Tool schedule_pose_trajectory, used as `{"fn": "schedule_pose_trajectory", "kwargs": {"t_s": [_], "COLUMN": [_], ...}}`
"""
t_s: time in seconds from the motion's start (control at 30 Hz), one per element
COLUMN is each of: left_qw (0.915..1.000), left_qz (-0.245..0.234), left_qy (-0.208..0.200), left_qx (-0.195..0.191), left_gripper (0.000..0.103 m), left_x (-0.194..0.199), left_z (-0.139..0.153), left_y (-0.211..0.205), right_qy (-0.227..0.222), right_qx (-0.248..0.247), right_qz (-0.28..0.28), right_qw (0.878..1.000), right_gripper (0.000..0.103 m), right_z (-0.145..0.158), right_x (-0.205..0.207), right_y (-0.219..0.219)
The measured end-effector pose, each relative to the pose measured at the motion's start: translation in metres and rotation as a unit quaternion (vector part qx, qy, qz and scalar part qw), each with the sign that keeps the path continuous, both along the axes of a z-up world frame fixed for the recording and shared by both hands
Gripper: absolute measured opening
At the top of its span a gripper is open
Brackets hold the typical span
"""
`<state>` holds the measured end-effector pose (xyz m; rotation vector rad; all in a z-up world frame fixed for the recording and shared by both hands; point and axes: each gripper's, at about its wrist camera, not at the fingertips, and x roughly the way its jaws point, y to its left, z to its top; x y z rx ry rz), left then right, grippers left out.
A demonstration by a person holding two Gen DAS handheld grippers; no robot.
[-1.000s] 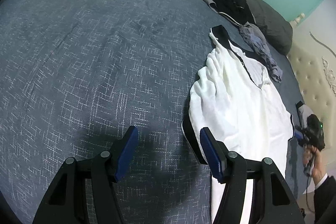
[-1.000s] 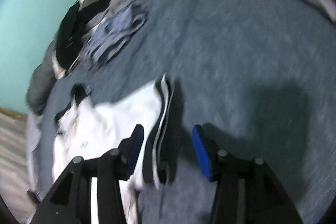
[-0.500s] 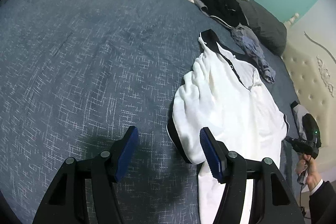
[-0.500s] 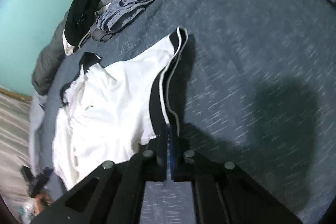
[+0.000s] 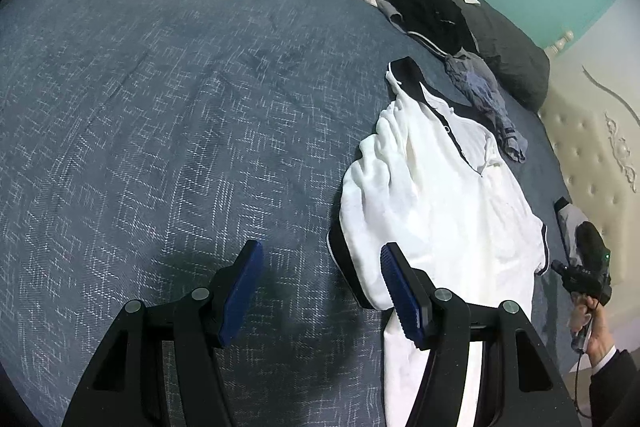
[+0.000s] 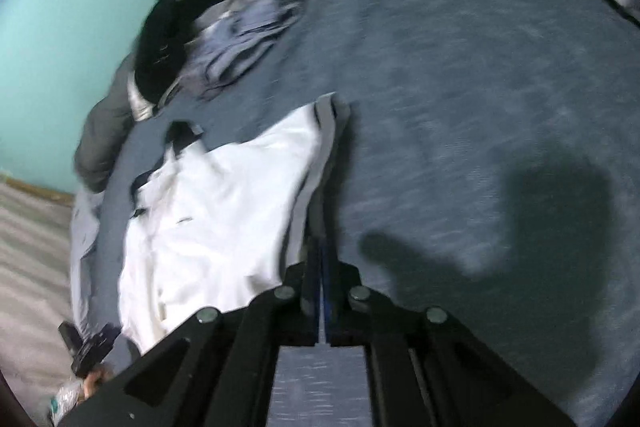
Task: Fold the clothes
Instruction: 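Lay the held black-trimmed sleeve flat on the bed with the right gripper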
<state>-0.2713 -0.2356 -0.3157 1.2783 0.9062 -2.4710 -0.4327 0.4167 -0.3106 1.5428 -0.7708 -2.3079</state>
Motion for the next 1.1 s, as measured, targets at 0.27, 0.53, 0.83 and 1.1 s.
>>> {"fn": "schedule_pose_trajectory", "kwargs": {"t_s": [0.27,0.53,0.83,1.1], "left_qw": [1.0000,0.9999,0.9997,0.9993], "left_qz": [-0.004,-0.008,-0.010,-0.009], "left_qy": [0.005,0.009,0.012,0.017], "left_qx": [0.000,0.006,0.017,0.031], "left_gripper": [0.065,0.065,0.065,0.065], "left_x": [-0.003,-0.005,-0.001,0.001], "left_z": [0.003,0.001,-0.006,-0.010], "left_y": [0.001,0.001,-0.004,-0.013], "right_qy": [-0.034,-0.020,-0.016,-0.028], "right_qx": [0.021,0.050,0.086,0.062], "right_qz": [0.010,-0.014,-0.034,-0.030], "right_qw": [0.999,0.998,0.996,0.997], "right_gripper": [0.032,0.001,0.001,0.002], "right_z": [-0.026,-0.018,-0.007,-0.012], "right_x": [0.002,0.009,0.008,0.014], "right_y": [-0.026,-0.015,-0.001,-0.013]}}
